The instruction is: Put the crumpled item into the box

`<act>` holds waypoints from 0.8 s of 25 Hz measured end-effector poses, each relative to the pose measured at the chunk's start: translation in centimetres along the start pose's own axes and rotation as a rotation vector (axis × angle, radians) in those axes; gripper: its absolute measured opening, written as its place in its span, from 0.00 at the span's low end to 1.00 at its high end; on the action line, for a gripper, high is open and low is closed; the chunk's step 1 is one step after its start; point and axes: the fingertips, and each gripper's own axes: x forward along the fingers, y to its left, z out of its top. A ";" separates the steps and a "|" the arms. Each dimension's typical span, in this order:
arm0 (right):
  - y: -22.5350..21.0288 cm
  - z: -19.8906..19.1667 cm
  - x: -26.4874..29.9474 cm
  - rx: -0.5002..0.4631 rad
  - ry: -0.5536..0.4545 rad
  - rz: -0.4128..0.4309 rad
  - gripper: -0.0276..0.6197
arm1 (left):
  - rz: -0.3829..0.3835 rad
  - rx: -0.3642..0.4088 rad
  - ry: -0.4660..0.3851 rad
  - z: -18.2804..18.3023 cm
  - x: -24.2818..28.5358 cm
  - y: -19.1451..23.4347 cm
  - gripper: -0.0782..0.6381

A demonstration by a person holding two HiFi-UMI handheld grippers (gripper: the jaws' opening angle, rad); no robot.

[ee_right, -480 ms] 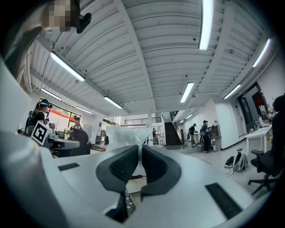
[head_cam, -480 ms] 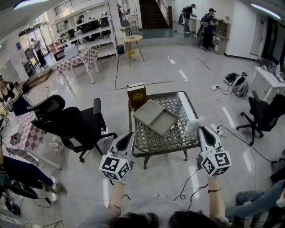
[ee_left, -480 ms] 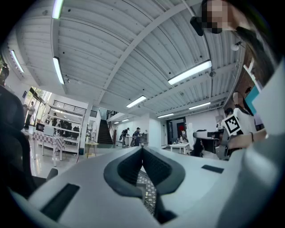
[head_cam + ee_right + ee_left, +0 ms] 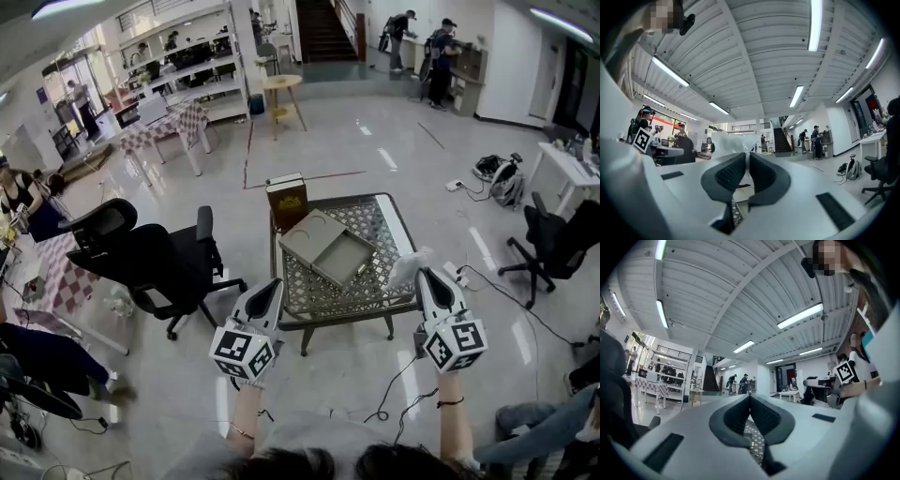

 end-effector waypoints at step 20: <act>-2.0 -2.6 2.0 0.071 0.034 0.058 0.11 | -0.005 -0.009 0.065 -2.6 1.8 -1.6 0.13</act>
